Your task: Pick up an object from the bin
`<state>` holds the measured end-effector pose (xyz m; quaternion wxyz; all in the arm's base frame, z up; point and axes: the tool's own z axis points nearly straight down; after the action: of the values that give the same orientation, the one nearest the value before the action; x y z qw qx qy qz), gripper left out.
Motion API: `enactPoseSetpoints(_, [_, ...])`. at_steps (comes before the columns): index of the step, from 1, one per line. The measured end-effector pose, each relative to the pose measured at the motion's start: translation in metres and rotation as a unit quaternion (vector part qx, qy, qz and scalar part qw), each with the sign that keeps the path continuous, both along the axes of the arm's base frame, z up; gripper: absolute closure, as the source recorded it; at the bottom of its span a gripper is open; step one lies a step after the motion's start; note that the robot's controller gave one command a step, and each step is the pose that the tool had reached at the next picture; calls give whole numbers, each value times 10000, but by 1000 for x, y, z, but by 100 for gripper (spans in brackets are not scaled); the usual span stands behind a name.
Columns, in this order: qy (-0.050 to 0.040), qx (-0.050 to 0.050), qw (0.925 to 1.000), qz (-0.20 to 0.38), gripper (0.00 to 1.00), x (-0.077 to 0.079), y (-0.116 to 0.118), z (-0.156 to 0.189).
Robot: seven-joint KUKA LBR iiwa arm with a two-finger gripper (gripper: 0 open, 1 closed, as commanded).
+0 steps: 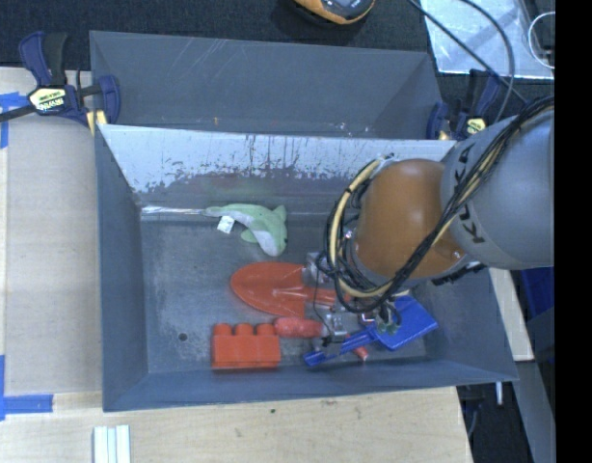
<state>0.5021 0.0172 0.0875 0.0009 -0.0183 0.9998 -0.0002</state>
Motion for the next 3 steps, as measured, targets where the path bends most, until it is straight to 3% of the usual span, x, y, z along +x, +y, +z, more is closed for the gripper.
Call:
enactPoseSetpoints(1, [-21,3,10000,77,0,9,-8,64])
enactPoseSetpoints(2, [4,6,9956,-936,0,-12,23,11])
enactPoseSetpoints(3, [-28,3,9978,661,0,-16,-60,-14])
